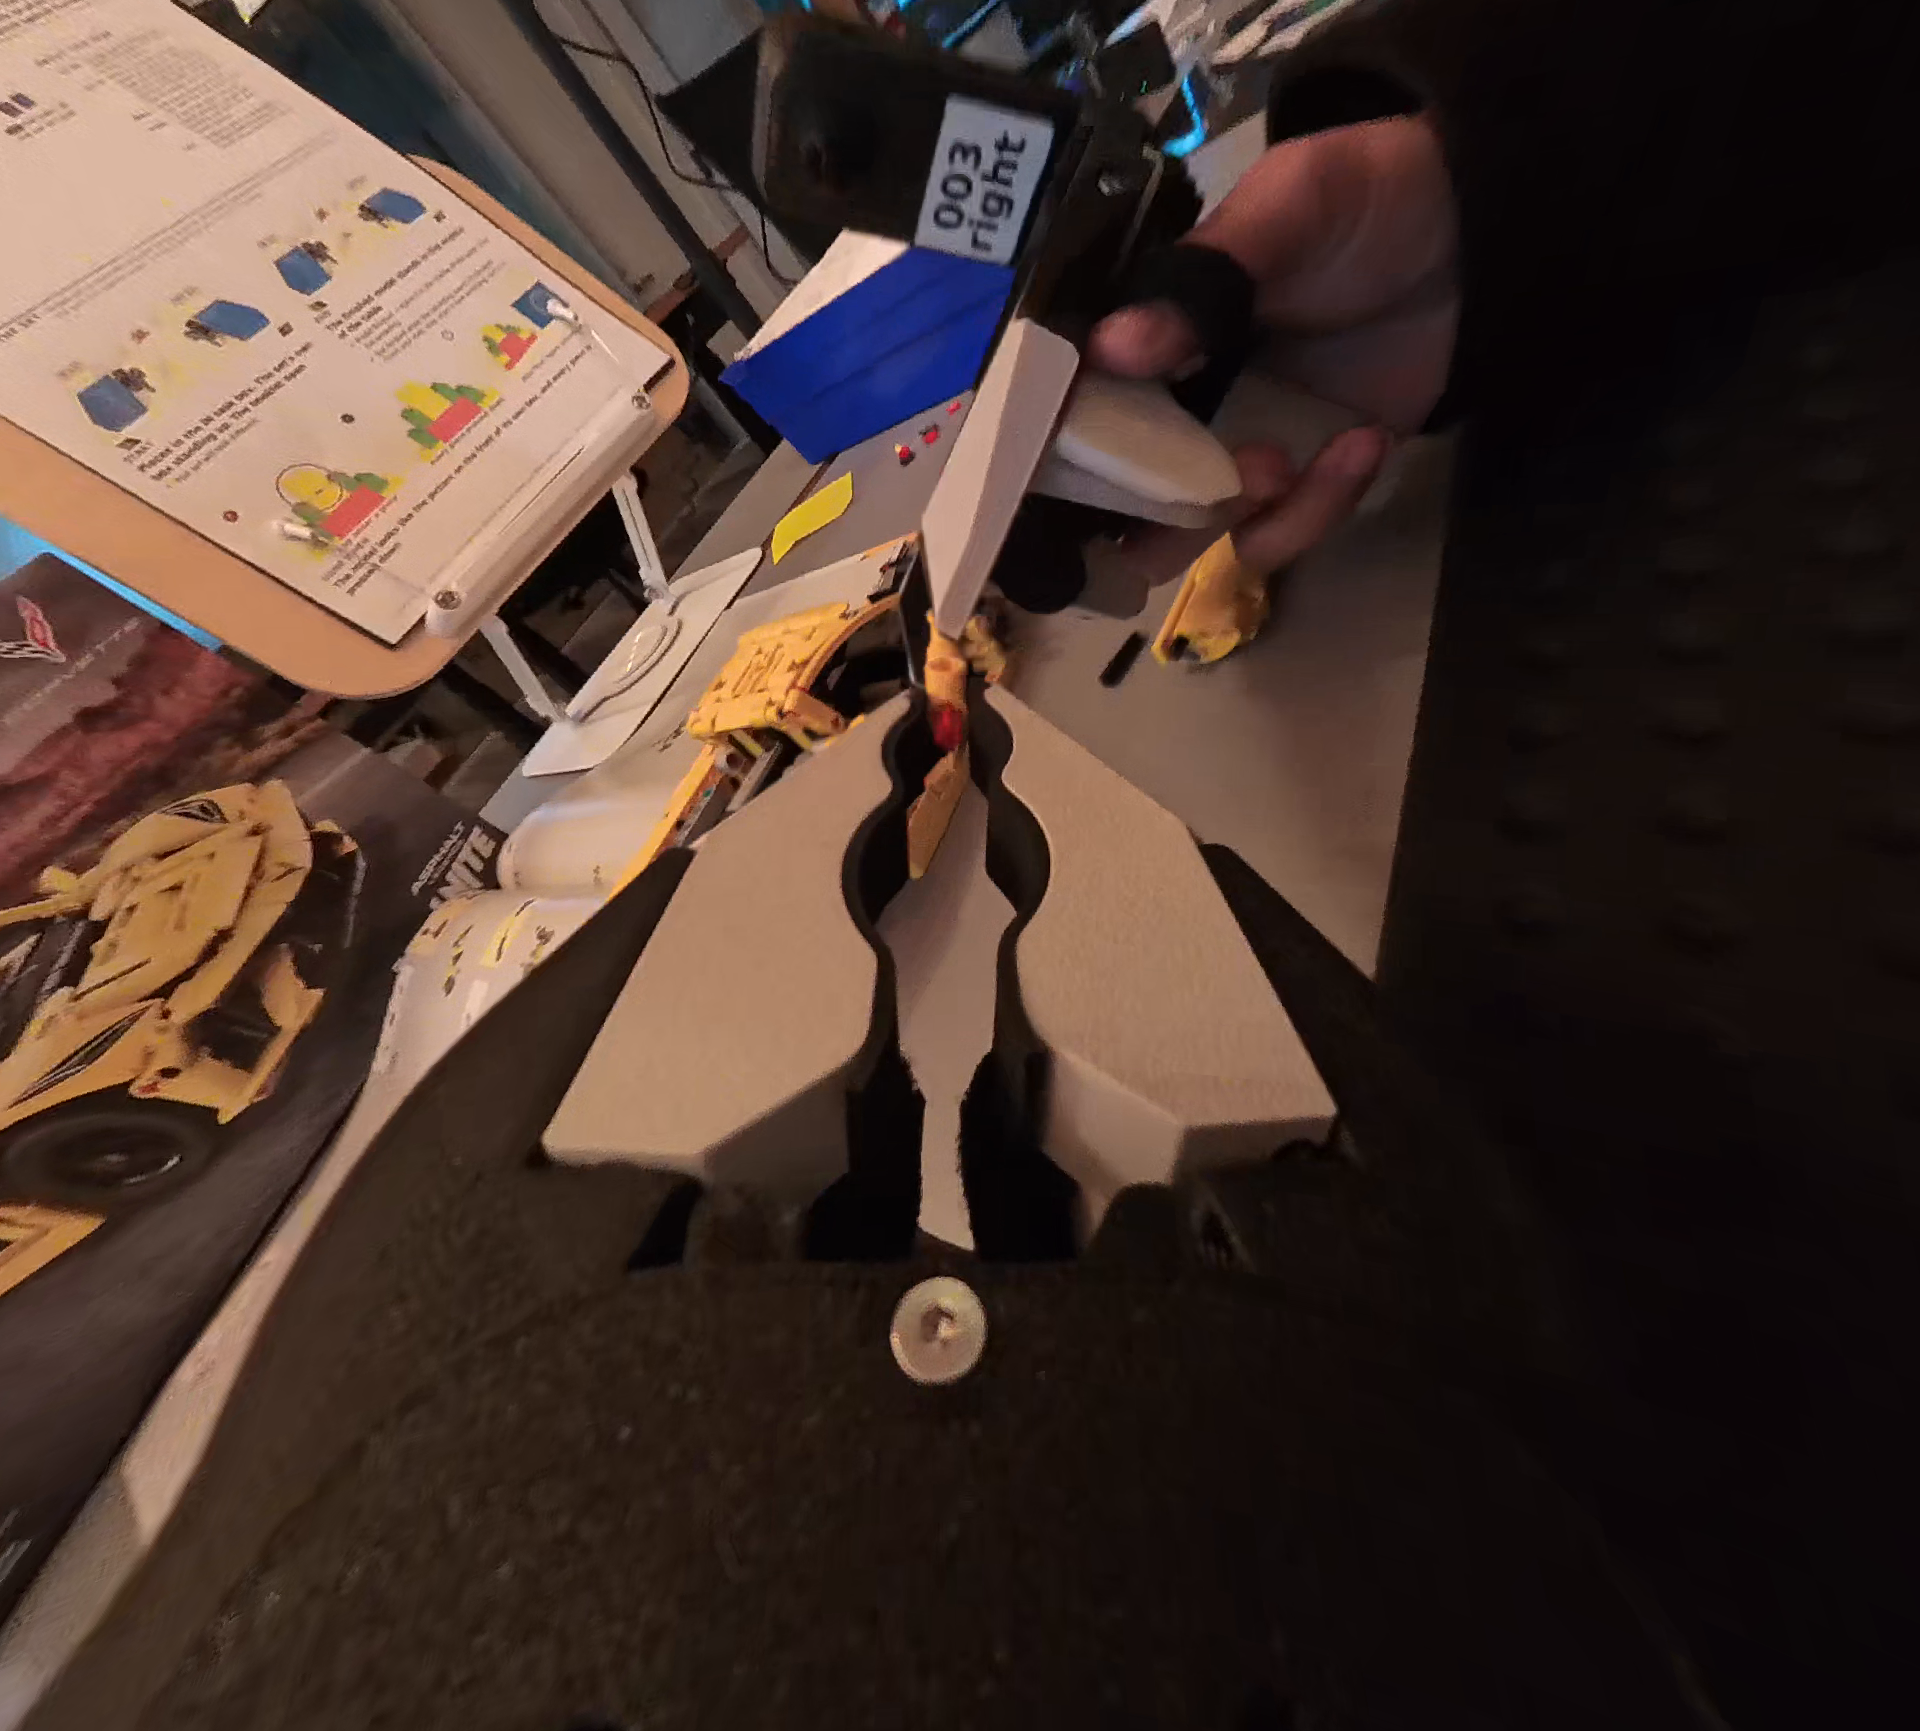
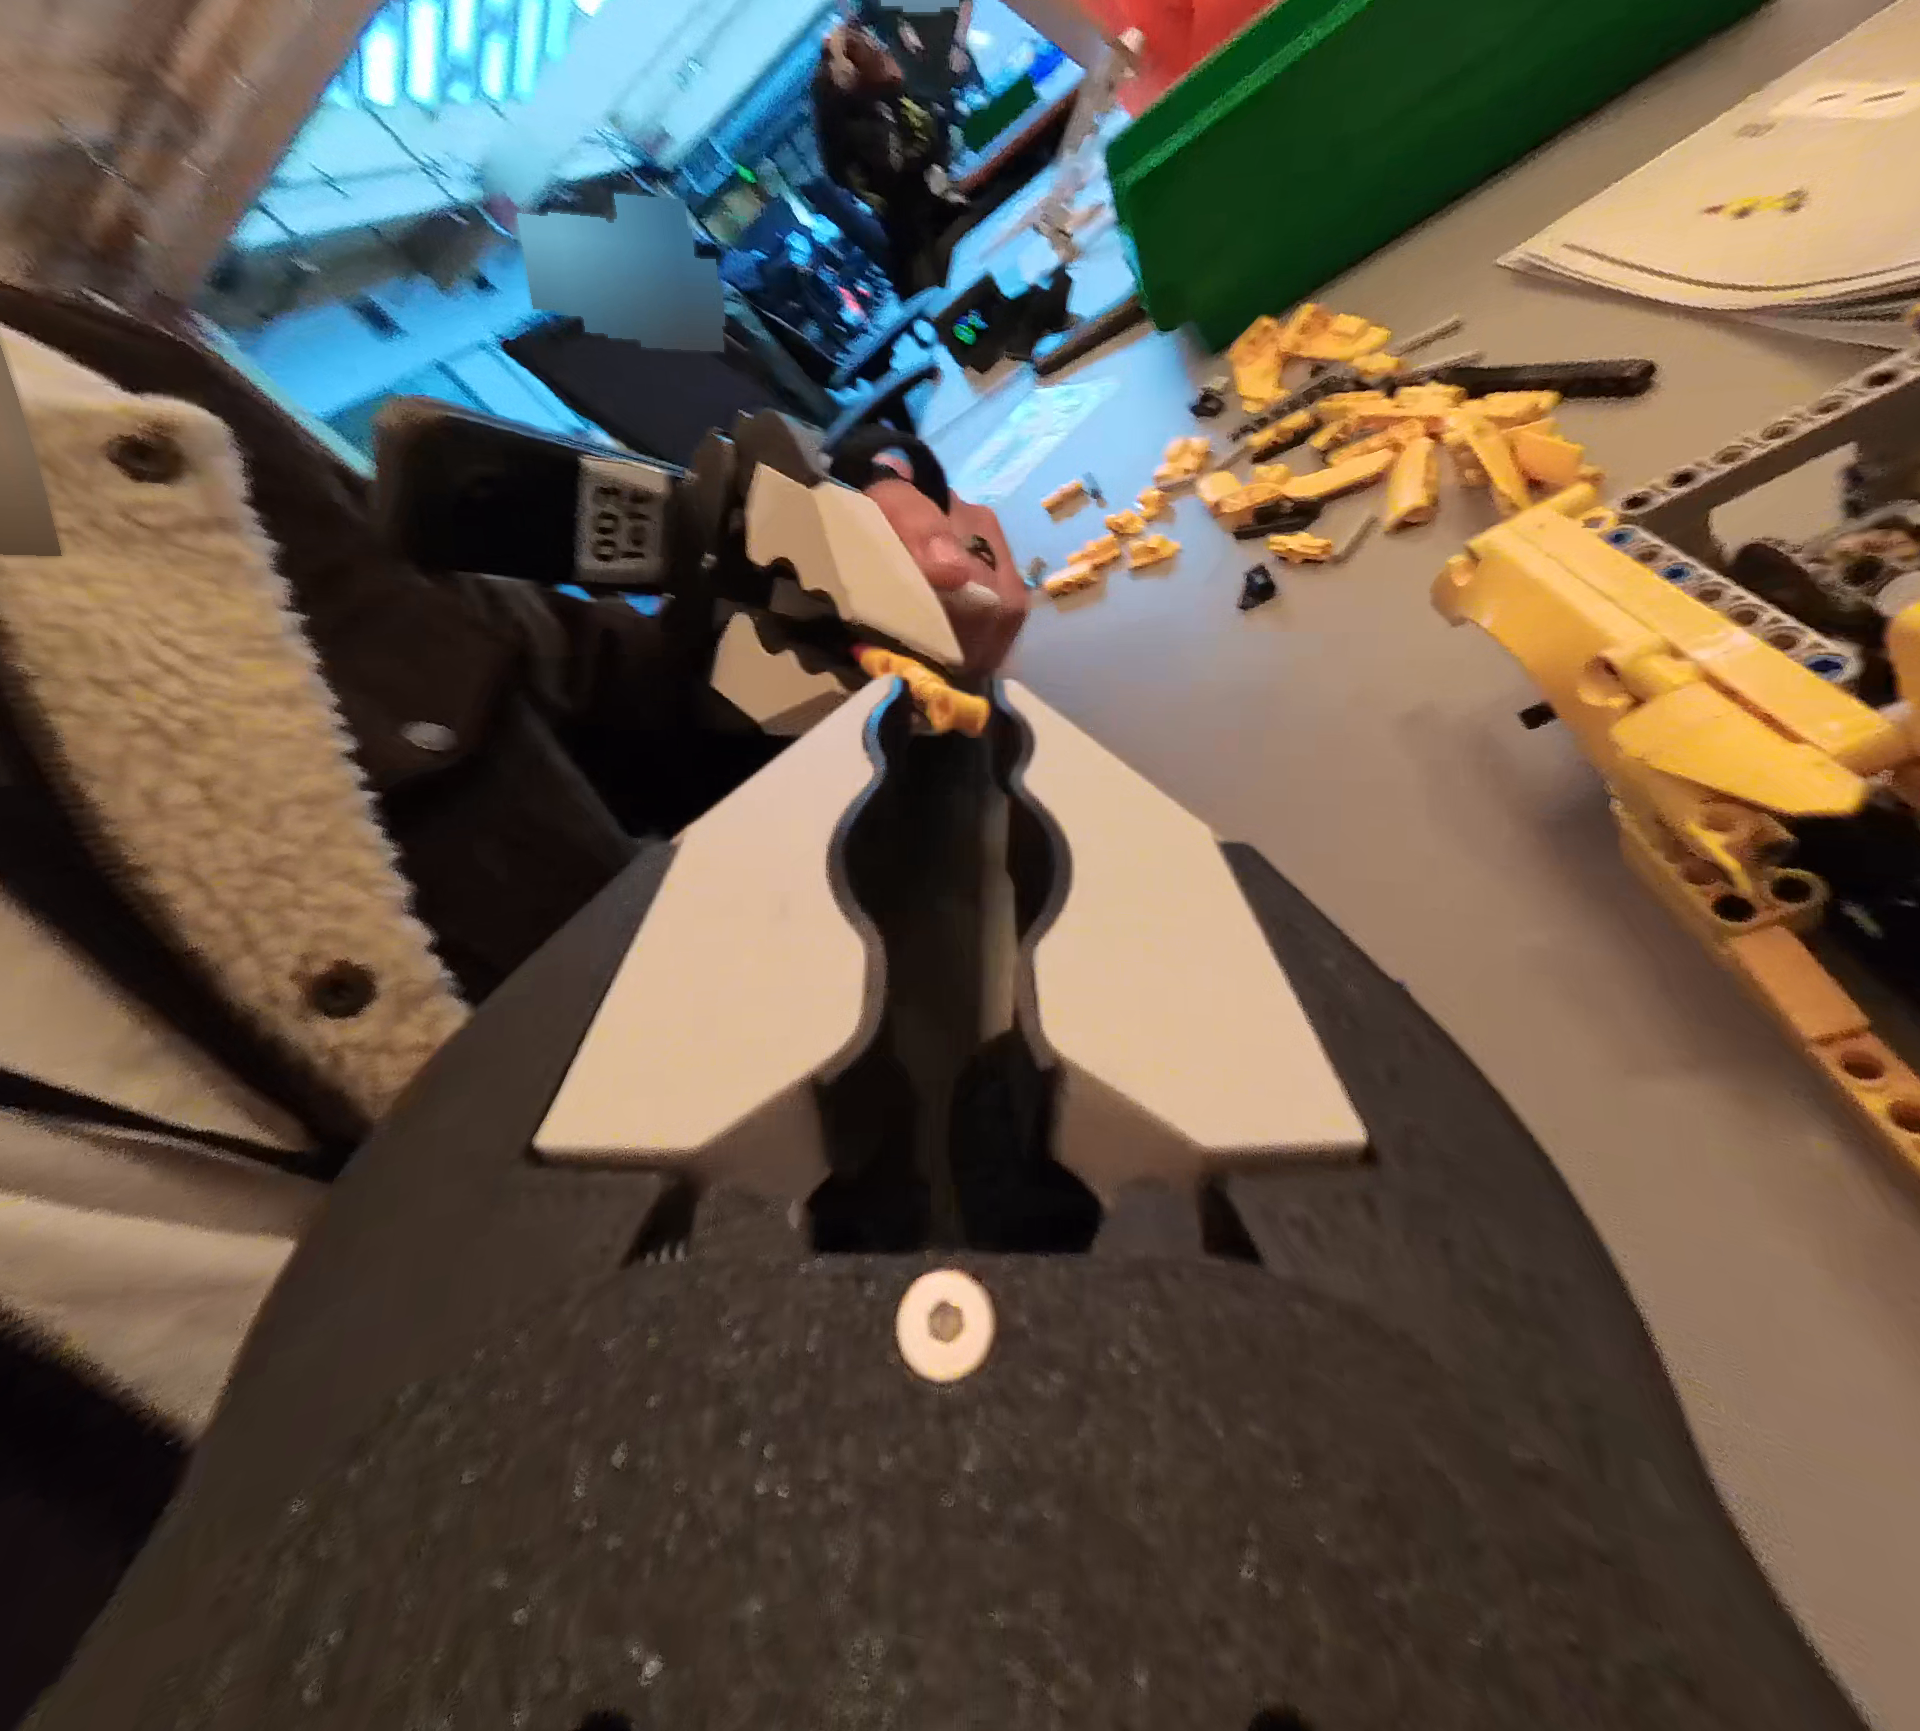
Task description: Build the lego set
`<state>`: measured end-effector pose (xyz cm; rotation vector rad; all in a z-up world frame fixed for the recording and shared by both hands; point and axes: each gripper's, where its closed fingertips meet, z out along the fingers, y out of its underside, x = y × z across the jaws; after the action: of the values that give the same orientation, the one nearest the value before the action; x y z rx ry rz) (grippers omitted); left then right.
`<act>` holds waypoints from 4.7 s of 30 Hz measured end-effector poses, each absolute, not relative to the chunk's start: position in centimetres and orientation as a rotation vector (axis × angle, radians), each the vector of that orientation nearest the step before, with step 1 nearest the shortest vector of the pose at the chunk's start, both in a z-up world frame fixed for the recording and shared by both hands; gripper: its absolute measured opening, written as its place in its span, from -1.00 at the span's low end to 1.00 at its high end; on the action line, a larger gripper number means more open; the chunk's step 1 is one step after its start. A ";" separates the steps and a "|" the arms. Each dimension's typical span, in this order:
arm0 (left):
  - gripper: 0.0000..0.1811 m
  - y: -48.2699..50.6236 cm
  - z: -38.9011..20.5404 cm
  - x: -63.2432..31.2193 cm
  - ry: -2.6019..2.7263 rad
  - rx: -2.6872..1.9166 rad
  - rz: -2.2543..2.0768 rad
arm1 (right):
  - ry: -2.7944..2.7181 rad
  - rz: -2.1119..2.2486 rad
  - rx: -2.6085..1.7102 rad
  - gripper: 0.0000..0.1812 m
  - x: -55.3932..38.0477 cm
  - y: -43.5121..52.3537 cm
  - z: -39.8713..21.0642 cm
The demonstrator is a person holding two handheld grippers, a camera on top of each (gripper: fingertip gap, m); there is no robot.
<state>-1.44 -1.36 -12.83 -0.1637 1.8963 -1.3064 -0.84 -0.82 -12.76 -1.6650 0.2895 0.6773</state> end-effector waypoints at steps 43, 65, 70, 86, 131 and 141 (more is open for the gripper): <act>-0.93 -2.7 -9.6 -4.0 1.825 -0.144 -1.606 | 0.288 1.381 -1.351 -0.93 -3.5 -2.1 -9.7; -0.92 2.8 -13.5 1.5 1.956 -0.584 -1.410 | 0.247 -0.034 -2.424 -0.73 2.5 -3.2 -23.1; -0.92 2.9 -13.7 1.6 1.957 -0.575 -1.385 | 0.281 -0.077 -2.401 -0.80 3.1 -2.3 -23.1; -0.92 3.0 -14.3 2.0 1.977 -0.577 -1.352 | 0.247 -0.207 -2.469 -0.89 3.8 -3.0 -23.2; -0.93 0.4 -19.4 1.3 1.947 0.093 -0.511 | -0.287 -0.335 -2.634 -0.96 1.2 0.2 -19.3; -0.94 0.8 -18.5 1.5 1.919 0.042 -0.535 | -0.228 -0.082 -2.568 -0.96 1.4 0.9 -18.6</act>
<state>1.52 0.84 -18.50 0.0421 1.9187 -0.5347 1.45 0.87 -18.55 -2.5682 -0.2277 -0.0820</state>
